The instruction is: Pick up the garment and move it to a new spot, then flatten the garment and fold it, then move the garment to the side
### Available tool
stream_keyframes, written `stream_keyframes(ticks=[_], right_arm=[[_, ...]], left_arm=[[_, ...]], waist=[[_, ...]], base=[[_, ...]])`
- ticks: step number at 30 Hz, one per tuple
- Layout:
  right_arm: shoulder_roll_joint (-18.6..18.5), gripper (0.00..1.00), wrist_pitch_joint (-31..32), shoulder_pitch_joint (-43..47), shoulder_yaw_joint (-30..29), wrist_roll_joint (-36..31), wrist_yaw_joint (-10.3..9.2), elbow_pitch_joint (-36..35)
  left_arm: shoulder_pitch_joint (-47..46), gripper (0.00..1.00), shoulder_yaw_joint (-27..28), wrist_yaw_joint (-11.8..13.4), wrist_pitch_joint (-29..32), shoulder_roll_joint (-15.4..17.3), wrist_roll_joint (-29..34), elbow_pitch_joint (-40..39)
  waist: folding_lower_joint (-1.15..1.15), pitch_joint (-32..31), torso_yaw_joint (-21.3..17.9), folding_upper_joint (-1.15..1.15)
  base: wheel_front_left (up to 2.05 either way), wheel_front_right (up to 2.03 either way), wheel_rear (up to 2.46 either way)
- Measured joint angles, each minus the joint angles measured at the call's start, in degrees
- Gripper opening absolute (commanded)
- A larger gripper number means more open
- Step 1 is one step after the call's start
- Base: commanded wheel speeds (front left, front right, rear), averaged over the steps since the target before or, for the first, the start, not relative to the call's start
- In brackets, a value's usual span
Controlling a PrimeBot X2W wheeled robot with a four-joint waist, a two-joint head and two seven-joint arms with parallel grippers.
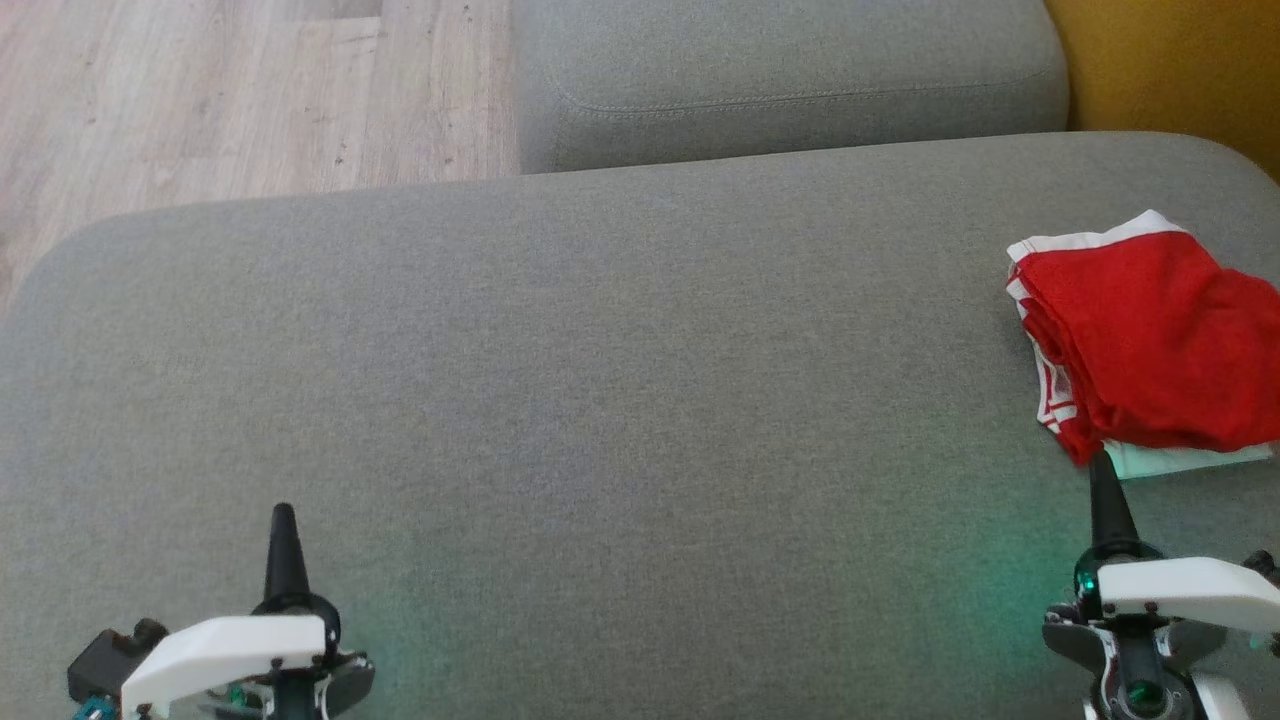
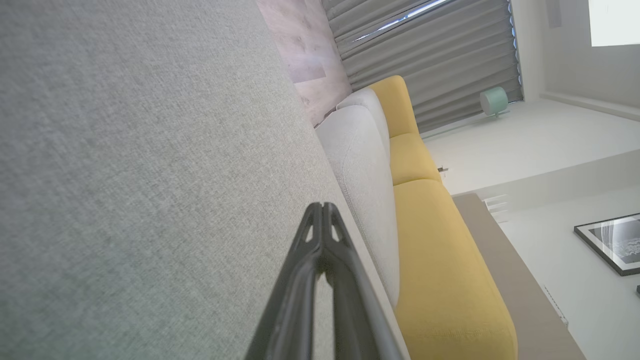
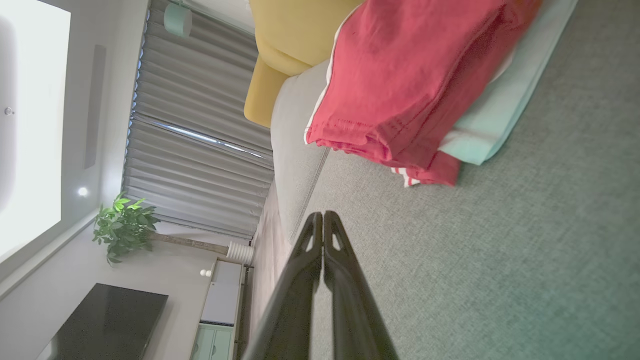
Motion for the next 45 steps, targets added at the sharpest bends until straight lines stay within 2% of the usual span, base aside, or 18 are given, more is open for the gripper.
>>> stream_keyframes(ticks=[37, 45], right_arm=[[0.0, 0.0, 5.95, -1.03, -2.93, 22.74, 0.0, -2.79], [0.0, 0.0, 5.97, -1.03, -2.98, 23.27, 0.0, -3.0]], left_arm=[[-2.2, 0.0, 5.17, -1.04, 5.98, -0.05, -19.33, 0.02], [-2.2, 0.0, 5.25, -1.04, 5.98, -0.05, -19.78, 0.02]], waist=[[0.0, -0.14, -0.12, 0.0], [0.0, -0.14, -0.12, 0.0]], base=[[0.0, 0.0, 0.0], [0.0, 0.0, 0.0]])
